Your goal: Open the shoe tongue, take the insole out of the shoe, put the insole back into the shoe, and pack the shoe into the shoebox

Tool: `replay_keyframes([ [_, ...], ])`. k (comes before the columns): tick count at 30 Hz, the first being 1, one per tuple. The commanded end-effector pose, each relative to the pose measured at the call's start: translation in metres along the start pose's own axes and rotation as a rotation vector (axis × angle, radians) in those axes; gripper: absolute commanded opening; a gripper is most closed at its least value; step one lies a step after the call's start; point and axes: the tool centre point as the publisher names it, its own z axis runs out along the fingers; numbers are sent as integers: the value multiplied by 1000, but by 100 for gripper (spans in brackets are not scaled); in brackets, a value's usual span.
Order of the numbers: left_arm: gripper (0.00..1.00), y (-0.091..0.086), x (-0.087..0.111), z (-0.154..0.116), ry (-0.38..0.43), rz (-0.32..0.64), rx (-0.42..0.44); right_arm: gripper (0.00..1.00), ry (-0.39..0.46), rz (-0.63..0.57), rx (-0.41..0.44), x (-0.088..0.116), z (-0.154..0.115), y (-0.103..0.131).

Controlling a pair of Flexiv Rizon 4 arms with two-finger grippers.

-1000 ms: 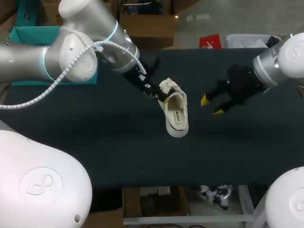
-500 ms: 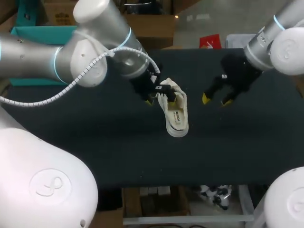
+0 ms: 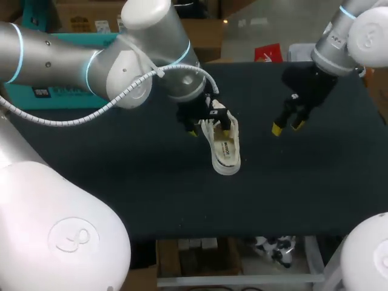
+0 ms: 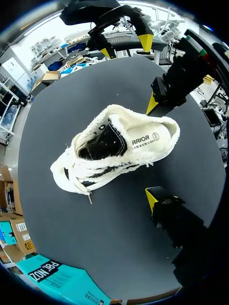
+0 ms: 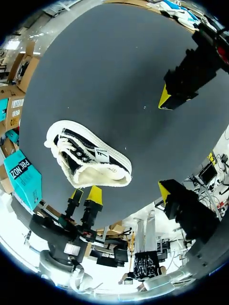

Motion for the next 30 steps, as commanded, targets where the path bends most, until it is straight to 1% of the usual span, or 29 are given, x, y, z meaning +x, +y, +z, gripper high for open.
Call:
replay_keyframes([
  [1, 100, -6, 2, 10, -33, -32, -6, 100, -16, -90, 191, -4, -1, 1],
  [3, 100, -9, 0, 11, -21, -52, -17, 100, -22, -117, 199, -6, -1, -2],
  [8, 100, -16, -3, 12, -32, -97, -11, 100, -27, -152, 194, -11, 1, -8],
  [9, 91, -17, -3, 13, -33, -103, -11, 100, -27, -154, 189, -12, 2, -9],
  [11, 47, -20, -3, 15, -39, -111, -8, 100, -29, -176, 182, -13, 3, -13],
  [13, 30, -22, -1, 17, -44, -115, -9, 100, -32, -199, 168, -15, 4, -16],
  [15, 29, -23, 0, 20, -52, -121, -10, 100, -36, -220, 154, -15, 4, -21],
  [16, 25, -24, 1, 21, -57, -124, -10, 100, -38, -238, 145, -16, 4, -24],
  [17, 16, -25, 2, 22, -66, -134, -8, 100, -40, -258, 139, -15, 4, -26],
  [18, 10, -26, 2, 23, -67, -135, -8, 100, -44, -274, 135, -15, 5, -28],
  [19, 0, -26, 3, 24, -66, -135, -9, 100, -50, -297, 132, -15, 5, -30],
  [22, 0, -28, 5, 26, -83, -146, -8, 100, -61, -348, 127, -15, 5, -36],
  [26, 0, -28, 7, 27, -99, -148, -6, 100, -81, -425, 148, -15, 6, -41],
  [27, 0, -28, 7, 27, -100, -144, -7, 100, -92, -464, 159, -15, 6, -42],
  [30, 0, -27, 7, 27, -98, -119, -10, 100, -106, -529, 158, -14, 6, -46],
])
